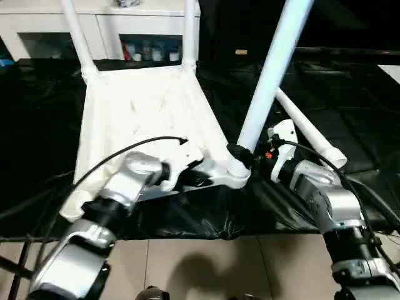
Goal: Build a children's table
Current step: Insert table leg to table base
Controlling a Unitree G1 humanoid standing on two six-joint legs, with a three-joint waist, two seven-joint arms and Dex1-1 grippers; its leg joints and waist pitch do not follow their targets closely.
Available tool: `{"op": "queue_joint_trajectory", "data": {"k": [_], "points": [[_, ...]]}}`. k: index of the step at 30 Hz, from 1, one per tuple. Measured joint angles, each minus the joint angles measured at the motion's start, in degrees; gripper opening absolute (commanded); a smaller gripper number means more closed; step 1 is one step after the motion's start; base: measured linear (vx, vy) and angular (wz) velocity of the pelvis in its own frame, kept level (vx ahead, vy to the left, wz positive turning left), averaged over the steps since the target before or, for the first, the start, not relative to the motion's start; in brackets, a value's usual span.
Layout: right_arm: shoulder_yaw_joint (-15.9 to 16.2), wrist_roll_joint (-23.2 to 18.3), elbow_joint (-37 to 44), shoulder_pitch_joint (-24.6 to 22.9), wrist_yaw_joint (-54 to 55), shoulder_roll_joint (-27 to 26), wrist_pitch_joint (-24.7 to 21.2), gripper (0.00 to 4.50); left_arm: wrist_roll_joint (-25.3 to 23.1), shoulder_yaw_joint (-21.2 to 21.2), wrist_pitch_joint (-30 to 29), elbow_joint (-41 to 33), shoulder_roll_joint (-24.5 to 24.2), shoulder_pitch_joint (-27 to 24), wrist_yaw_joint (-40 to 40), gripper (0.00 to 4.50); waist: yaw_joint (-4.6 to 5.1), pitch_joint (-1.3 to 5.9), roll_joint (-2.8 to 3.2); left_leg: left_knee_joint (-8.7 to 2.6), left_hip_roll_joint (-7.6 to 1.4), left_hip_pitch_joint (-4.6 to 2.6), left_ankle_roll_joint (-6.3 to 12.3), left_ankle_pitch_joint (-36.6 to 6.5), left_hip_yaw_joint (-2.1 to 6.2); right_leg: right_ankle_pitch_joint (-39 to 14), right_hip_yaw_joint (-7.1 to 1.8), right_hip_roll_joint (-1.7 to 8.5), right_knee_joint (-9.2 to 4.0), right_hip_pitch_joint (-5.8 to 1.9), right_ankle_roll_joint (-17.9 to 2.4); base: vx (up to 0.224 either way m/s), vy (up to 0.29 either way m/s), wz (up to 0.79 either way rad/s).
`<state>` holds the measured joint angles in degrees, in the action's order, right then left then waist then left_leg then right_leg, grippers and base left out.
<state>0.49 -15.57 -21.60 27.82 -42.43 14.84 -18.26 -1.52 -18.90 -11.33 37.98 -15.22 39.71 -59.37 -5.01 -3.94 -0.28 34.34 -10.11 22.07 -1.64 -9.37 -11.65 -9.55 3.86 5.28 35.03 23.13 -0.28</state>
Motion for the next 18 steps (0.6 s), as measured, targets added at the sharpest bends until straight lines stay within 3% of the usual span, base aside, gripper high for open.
{"op": "queue_joint_trajectory", "data": {"k": [11, 18], "points": [[-0.23, -0.44, -6.85, 3.31, -2.43, 0.15, 1.62, 1.88, 0.24, 0.72, 2.48, 2.18, 0.29, 0.28, -0.6, 0.0, -0.02, 0.15, 0.23, 0.0, 0.0, -0.02, 0.0, 0.0, 0.0, 0.0, -0.01, 0.0, 0.0, -0.01, 0.0, 0.0, 0.0, 0.0], [-3.97, -4.47, -10.62, 2.89, -4.27, -1.08, 2.55, 1.87, 0.82, 1.74, 3.29, 3.33, 0.73, 0.27, -2.09, 0.0, -0.14, 0.18, 0.25, -0.02, 0.01, 0.0, 0.02, -0.01, -0.01, 0.0, -0.01, 0.0, -0.03, -0.01, 0.0, 0.0, 0.0, 0.0]]}}
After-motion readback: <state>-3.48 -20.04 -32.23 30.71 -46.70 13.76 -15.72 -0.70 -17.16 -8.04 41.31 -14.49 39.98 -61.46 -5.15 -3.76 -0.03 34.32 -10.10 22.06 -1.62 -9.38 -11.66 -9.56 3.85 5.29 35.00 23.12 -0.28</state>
